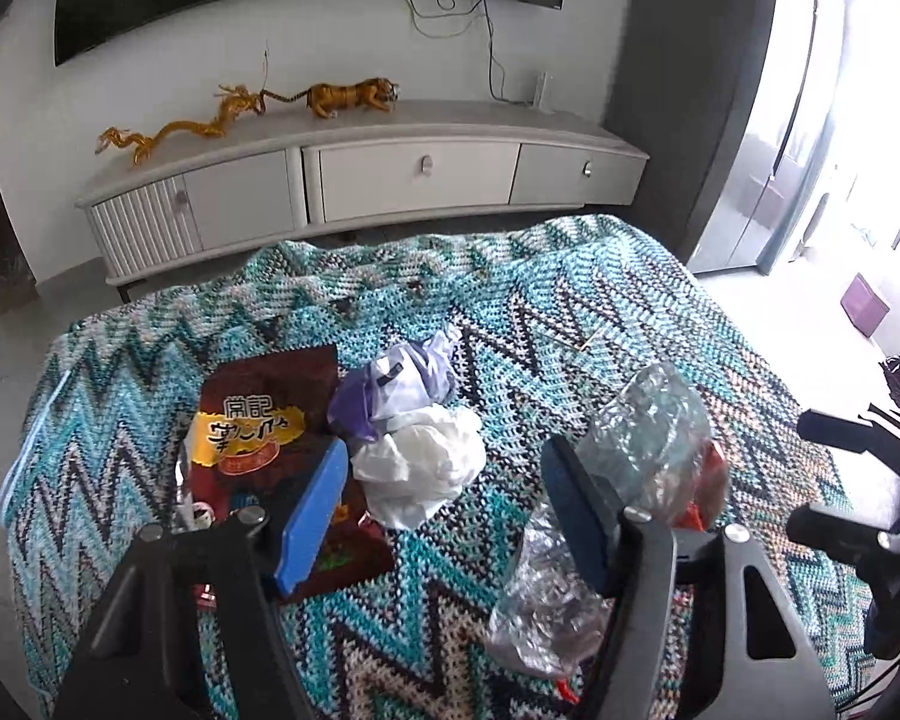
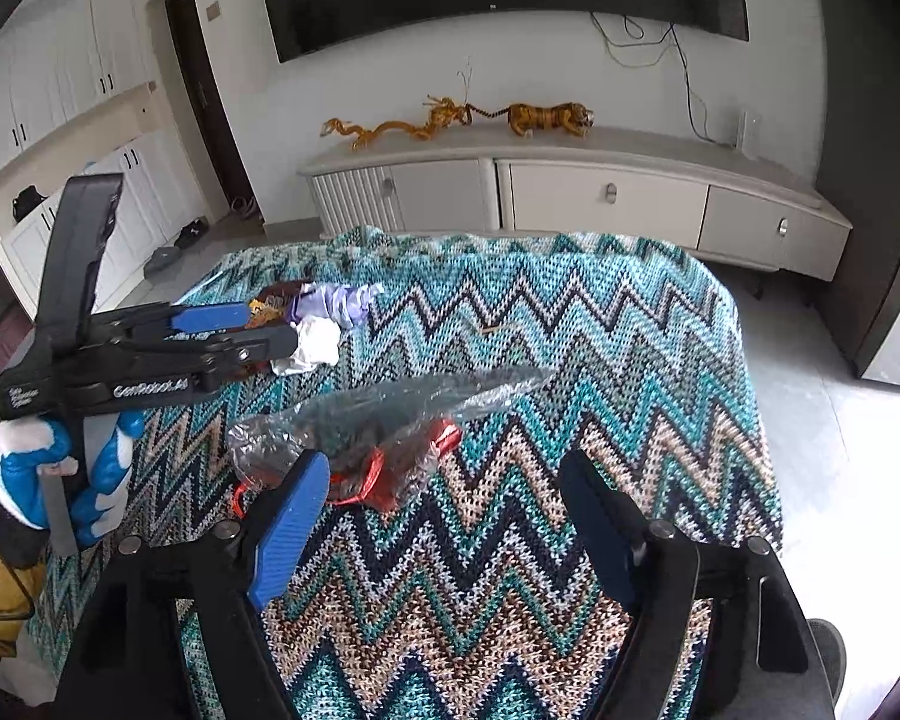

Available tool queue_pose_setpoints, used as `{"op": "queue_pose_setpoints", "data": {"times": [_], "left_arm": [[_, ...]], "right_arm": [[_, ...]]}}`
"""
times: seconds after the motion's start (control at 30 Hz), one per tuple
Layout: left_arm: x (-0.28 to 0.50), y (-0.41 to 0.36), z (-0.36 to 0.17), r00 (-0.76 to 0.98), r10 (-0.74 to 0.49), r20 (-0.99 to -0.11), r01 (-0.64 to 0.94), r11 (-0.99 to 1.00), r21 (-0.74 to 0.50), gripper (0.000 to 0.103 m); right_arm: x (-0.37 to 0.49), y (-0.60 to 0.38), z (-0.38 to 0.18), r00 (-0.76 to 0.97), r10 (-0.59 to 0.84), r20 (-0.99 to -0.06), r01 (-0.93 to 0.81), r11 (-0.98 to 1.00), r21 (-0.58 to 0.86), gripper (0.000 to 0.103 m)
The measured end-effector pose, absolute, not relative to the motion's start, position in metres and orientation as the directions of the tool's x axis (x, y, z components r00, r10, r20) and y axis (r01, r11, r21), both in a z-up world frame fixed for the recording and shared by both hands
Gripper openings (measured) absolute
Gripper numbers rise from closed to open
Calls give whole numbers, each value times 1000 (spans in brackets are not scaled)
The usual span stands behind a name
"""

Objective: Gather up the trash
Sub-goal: 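Grasp the white tissue with left tool while right tool grasps clear red-tied bag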

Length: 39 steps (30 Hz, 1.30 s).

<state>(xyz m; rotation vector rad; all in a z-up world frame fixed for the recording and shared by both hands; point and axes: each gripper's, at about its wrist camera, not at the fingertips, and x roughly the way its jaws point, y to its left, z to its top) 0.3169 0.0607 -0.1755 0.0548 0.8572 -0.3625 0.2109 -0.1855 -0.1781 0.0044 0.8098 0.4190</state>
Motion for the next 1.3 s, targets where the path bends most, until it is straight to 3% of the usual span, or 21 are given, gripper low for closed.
{"op": "queue_pose_setpoints", "data": {"times": [0.3, 0.37, 0.5, 0.57, 0.67, 1.0, 1.13, 1.3], "left_arm": [[339, 56, -200, 561, -260, -786, 323, 943, -82, 60], [342, 55, -204, 546, -269, -793, 328, 940, -93, 50], [345, 55, -210, 534, -282, -797, 328, 938, -112, 39], [344, 56, -209, 529, -302, -793, 333, 933, -133, 26], [344, 58, -206, 524, -331, -784, 347, 924, -159, 21], [322, 60, -177, 546, -430, -720, 396, 889, -230, 19], [314, 63, -165, 564, -438, -700, 402, 886, -230, 19], [301, 73, -153, 585, -439, -682, 397, 888, -230, 19]], "right_arm": [[218, -183, -191, 590, 374, -716, -361, 915, 180, 74], [219, -182, -192, 586, 377, -717, -364, 913, 184, 73], [221, -178, -196, 576, 384, -722, -370, 910, 189, 71], [223, -178, -199, 567, 391, -725, -372, 907, 198, 70], [227, -177, -203, 556, 402, -728, -371, 903, 215, 67], [241, -173, -215, 514, 450, -730, -372, 884, 283, 51], [248, -170, -220, 502, 468, -727, -369, 877, 309, 50], [258, -167, -226, 483, 494, -722, -364, 864, 348, 39]]}}
